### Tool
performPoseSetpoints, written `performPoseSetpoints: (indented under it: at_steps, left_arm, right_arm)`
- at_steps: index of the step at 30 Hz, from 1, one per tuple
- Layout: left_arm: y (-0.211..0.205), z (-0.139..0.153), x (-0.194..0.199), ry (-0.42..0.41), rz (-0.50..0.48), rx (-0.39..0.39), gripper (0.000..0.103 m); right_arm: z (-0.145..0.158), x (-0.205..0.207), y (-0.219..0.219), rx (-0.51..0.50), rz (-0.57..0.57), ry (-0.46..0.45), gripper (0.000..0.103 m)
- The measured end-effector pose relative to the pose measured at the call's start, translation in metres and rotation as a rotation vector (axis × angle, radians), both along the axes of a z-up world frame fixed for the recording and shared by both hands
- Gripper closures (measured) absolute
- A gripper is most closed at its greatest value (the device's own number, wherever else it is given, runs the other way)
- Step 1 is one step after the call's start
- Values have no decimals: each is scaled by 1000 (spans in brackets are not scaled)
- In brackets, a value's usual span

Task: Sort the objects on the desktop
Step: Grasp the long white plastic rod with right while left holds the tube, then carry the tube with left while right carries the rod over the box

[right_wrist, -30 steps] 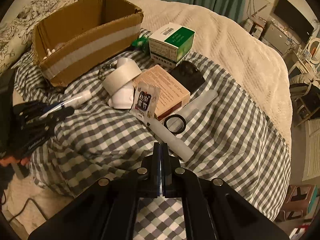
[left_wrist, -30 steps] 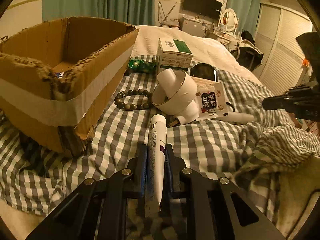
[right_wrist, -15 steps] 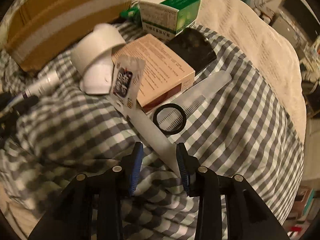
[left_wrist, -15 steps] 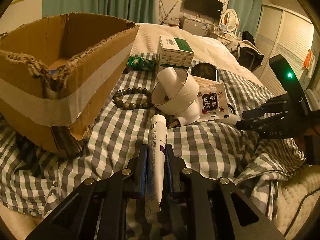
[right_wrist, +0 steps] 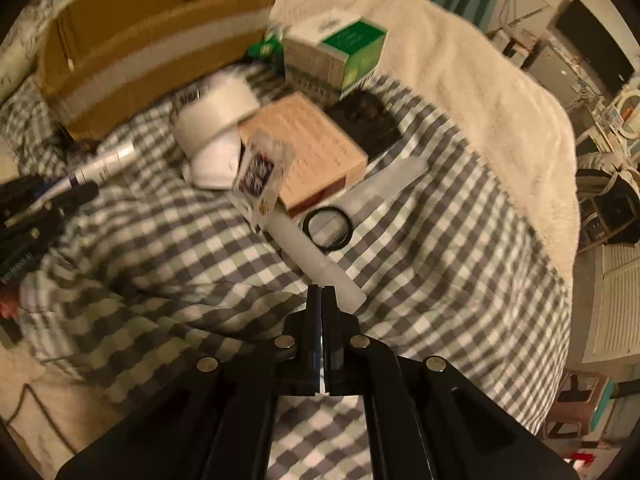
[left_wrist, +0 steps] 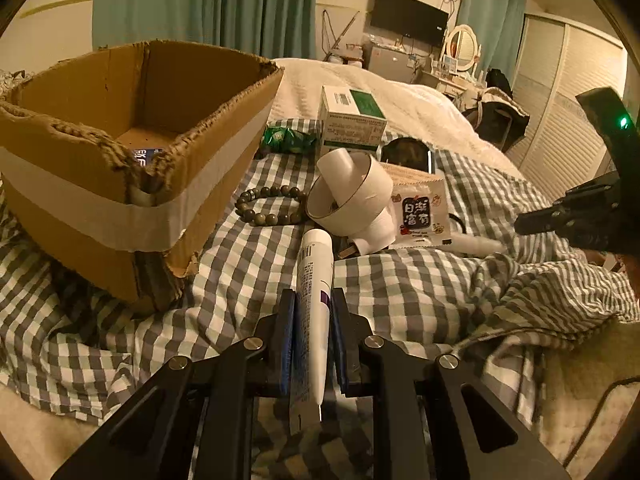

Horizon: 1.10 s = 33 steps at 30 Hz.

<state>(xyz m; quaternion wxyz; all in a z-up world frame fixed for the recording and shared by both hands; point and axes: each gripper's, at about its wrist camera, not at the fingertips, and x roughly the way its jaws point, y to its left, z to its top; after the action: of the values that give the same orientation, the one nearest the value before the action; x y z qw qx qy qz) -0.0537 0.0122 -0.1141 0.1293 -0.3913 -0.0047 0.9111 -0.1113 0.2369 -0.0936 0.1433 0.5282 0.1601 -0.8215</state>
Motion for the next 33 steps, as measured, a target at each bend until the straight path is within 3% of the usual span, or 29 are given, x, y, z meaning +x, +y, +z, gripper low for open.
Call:
performPoseSetpoints:
  at_steps: [4,5,6,8,14,17,19,20,21,26,33]
  left_arm:
    - [-4,3,5,6,15,12,87]
    - [-4,3,5,2,15,16,87]
    - [-4,3,5,-2,17,20,87]
    - [-5,2,3,-6,18,25,87]
    - [-3,-6,-5,-22,14,25,87]
    - [-3,-13,-12,-43,17,28,87]
    - [-3,-16,-17,-50,22,26,87]
    - [-3,-17,-19,-54,24,26,87]
    - [-4,-17,-19,-54,26,27,87]
    - [-7,-14,-15,-51,35,29,87]
    - [-9,1,-4,-10,33,53,87]
  right_arm:
    - [14,6,0,-29,-3,45,102]
    - [15,5,0,-33,-3,46,95]
    - [14,3,0,-32,-6,49,79]
    - [6,-3,-1,-24,-11,49,62]
    - [-34,-32,1,14,12,-18,62]
    - [-62,-37,1,25,41,-95,61]
    - [-67,-38,1,26,55,-92,61]
    - [-67,-40,2,25,47,-107,62]
    - [-65,-41,3,31,40,-117,77]
    - [-48,-28,0,73,61,-110,83]
    - [4,8,16,43,14,-34,85]
